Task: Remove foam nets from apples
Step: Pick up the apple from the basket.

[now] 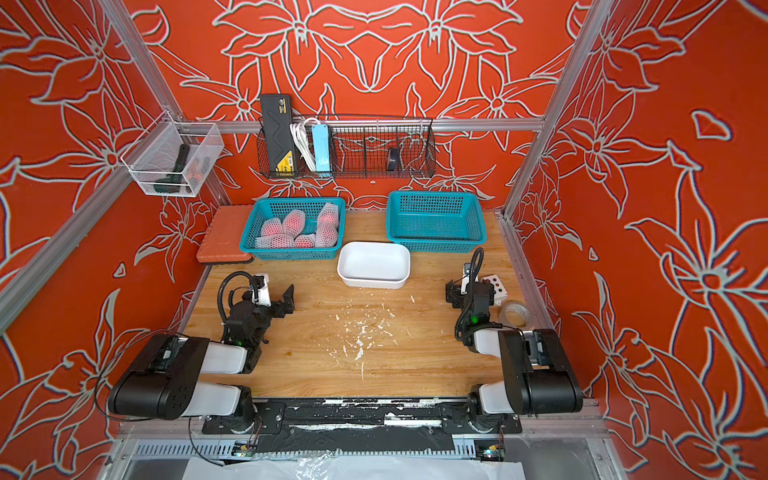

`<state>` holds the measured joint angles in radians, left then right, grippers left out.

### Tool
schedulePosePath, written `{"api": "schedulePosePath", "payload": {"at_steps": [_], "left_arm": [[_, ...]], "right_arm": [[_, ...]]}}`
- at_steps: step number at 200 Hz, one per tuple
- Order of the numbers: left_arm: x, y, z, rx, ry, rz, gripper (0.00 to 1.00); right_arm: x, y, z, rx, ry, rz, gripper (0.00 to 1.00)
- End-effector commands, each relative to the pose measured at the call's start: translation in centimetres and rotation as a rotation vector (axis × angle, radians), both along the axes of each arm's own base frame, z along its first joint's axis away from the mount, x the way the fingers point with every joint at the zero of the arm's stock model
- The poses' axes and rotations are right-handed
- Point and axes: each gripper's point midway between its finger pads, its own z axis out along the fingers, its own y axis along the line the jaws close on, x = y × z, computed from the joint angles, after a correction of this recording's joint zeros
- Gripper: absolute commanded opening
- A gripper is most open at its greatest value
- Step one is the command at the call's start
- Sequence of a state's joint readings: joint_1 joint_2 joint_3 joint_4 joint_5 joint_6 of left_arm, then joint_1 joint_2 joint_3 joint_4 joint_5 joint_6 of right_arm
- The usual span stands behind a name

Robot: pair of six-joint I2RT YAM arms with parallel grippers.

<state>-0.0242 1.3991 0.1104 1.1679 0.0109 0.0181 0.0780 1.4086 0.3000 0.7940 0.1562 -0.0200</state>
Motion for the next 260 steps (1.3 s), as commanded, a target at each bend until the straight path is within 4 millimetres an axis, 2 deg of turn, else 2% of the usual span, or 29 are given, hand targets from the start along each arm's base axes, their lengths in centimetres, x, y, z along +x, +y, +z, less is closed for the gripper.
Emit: {"api": "schedulePosePath", "payload": {"at_steps": [1,5,10,16,24,30,47,62,68,76,82,91,106,130,149,181,198,232,260], "left_arm": [[0.6,0.0,1.5,-0.007,-0.053,-0.007,0.98],[0.8,-0.2,1.9,-0.002,-0.059,-0.014,0.98],[1.1,-0.4,2.3,0.006,-0.048,-0.023,0.98],[1.6,-0.5,2.8,0.017,-0.012,-0.014,0.98],[2.1,-0.2,4.7,0.004,0.001,0.040,0.98],[2.1,0.1,6.9,-0.057,-0.035,0.073,0.97],[1.2,-1.2,13.4,-0.227,-0.215,0.012,0.97],[1.0,-2.2,19.6,-0.306,-0.311,-0.039,0.90],[1.4,-3.1,21.6,-0.295,-0.320,-0.081,0.92],[2.3,-4.1,23.8,-0.280,-0.312,-0.126,0.93],[4.1,-4.8,24.2,-0.266,-0.257,-0.149,0.93],[6.2,-6.0,25.0,-0.239,-0.186,-0.198,0.93],[10.0,-7.3,25.5,-0.219,-0.090,-0.246,0.91],[15.4,-9.1,24.0,-0.182,0.053,-0.308,0.90],[18.4,-9.8,21.7,-0.151,0.134,-0.332,0.91],[22.3,-10.0,17.6,-0.085,0.224,-0.321,0.92],[24.3,-10.1,15.5,-0.069,0.253,-0.318,0.92],[28.0,-10.4,11.8,-0.058,0.323,-0.301,0.92],[29.9,-10.4,9.5,-0.038,0.360,-0.278,0.92]], "right_arm": [[0.6,-0.2,1.0,-0.006,-0.031,-0.016,0.98],[0.6,-0.7,1.3,-0.007,-0.044,-0.047,0.98],[0.7,-1.3,2.6,-0.014,-0.089,-0.084,0.98],[0.2,-1.6,3.4,-0.025,-0.067,-0.110,0.98],[-0.2,-1.4,5.9,-0.021,-0.052,-0.102,0.98],[-0.6,-1.5,8.3,0.016,-0.082,-0.119,0.98],[-1.7,-1.5,15.3,0.229,-0.293,-0.160,0.98],[-2.4,-0.6,20.1,0.470,-0.486,-0.118,0.98],[-2.4,0.6,21.5,0.540,-0.516,-0.045,0.98],[-2.3,3.6,23.2,0.541,-0.502,0.139,0.98],[-2.2,5.7,24.2,0.550,-0.463,0.252,0.98],[-1.4,8.1,24.6,0.578,-0.363,0.345,0.98],[-0.7,10.9,23.0,0.574,-0.174,0.407,0.92],[-1.4,13.4,19.1,0.489,-0.027,0.447,0.91],[-2.6,14.6,15.6,0.453,0.054,0.451,0.91],[-4.7,16.6,10.5,0.452,0.145,0.512,0.91],[-5.0,17.0,9.2,0.454,0.128,0.520,0.91],[-4.6,17.9,8.5,0.449,0.097,0.531,0.90],[-4.7,17.3,6.9,0.429,0.075,0.494,0.89]]}}
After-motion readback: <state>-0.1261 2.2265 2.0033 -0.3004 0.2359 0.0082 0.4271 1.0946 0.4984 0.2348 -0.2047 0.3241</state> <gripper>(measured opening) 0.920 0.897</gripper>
